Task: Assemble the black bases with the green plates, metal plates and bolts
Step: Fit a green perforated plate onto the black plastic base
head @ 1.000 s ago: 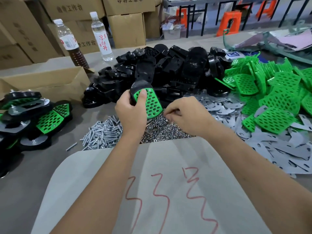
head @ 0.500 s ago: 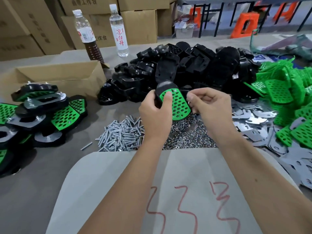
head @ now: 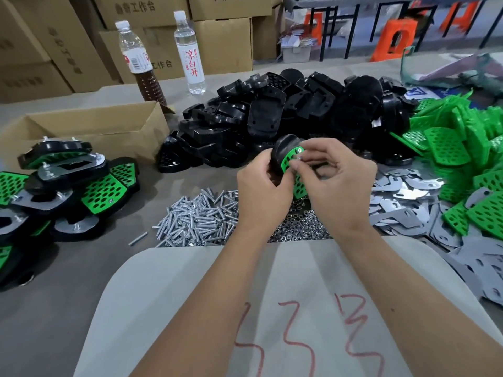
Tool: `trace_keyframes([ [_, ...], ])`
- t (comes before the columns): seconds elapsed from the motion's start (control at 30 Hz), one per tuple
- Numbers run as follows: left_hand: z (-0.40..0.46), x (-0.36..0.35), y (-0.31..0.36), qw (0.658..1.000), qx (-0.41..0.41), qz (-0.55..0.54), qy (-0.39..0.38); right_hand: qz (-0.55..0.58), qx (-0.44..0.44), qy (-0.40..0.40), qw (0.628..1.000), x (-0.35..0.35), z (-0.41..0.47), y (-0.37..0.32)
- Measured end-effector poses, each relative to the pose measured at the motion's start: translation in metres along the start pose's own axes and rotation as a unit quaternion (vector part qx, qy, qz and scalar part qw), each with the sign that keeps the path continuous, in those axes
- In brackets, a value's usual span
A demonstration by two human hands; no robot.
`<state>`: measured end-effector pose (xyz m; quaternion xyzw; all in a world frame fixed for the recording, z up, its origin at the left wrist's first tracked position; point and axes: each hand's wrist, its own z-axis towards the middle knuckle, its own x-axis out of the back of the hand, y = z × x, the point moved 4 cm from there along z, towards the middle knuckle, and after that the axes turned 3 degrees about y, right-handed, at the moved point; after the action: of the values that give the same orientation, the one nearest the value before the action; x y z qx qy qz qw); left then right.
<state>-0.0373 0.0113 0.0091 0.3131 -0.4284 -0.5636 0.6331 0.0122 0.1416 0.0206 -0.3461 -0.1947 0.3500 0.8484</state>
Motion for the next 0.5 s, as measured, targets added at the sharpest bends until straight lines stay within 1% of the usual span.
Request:
trace_keyframes([
  [0.17, 0.000, -0.001, -0.001, 1.000, 0.003, 0.000, -0.006, -0.041, 0.033, 0.005, 0.999, 0.000, 0.000, -0.005],
  [0.27, 0.001, -0.001, -0.004, 1.000, 0.008, -0.006, -0.005, -0.044, 0.049, 0.004, 0.998, 0.000, 0.000, -0.006],
  [0.33, 0.002, -0.001, -0.006, 1.000, 0.013, -0.013, -0.004, -0.015, 0.033, 0.019, 0.999, 0.001, 0.001, -0.004],
  [0.4, 0.003, -0.001, -0.007, 1.000, 0.014, -0.019, -0.005, 0.041, -0.010, 0.028, 0.999, 0.001, 0.001, 0.002],
  [0.5, 0.002, -0.001, -0.008, 0.999, 0.019, -0.035, -0.011, 0.078, -0.038, 0.009, 0.996, -0.003, -0.001, 0.005],
])
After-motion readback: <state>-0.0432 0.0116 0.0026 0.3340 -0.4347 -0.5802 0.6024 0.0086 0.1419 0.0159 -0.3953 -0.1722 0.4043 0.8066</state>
